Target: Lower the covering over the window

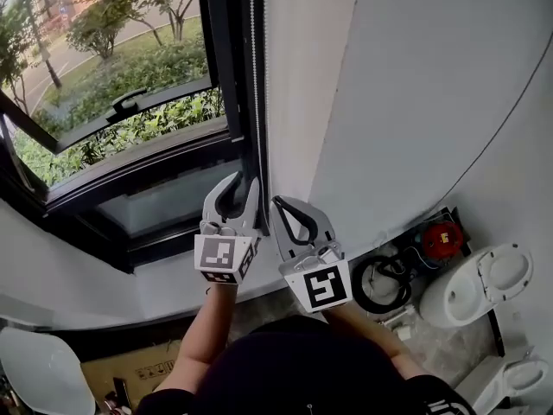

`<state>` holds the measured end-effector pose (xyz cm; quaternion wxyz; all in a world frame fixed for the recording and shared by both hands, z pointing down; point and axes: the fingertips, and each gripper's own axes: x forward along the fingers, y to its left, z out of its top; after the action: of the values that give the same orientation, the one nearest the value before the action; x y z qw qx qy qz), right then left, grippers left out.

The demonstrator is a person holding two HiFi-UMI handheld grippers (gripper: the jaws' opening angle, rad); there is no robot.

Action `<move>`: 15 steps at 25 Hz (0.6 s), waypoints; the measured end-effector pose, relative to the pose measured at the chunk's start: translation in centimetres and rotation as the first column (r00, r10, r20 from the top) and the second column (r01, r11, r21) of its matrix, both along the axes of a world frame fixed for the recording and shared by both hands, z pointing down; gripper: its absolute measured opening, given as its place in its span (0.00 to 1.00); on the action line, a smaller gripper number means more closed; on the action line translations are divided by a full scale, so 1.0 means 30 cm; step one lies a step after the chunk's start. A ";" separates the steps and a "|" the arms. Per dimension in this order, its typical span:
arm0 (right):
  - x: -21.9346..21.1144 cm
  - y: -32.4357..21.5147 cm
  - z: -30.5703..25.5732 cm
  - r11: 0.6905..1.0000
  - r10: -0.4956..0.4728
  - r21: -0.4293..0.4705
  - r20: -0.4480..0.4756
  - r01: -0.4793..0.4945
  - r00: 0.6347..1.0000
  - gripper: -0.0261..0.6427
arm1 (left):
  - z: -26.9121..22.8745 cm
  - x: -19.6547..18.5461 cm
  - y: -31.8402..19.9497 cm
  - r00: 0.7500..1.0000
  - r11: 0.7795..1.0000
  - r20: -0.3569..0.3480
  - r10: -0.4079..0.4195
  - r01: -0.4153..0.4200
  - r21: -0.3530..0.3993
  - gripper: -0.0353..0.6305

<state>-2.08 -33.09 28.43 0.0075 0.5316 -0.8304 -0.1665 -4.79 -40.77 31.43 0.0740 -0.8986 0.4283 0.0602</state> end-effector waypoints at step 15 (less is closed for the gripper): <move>-0.035 -0.004 -0.047 0.999 0.023 0.049 -0.025 -0.021 0.999 0.06 | 0.006 0.107 -0.296 0.999 1.000 0.047 0.010 -0.010 -0.003 0.18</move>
<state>-3.14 -33.20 27.03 0.0071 0.5386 -0.8201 -0.1934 -1.57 -49.65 31.61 0.0826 -0.9020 0.4220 0.0389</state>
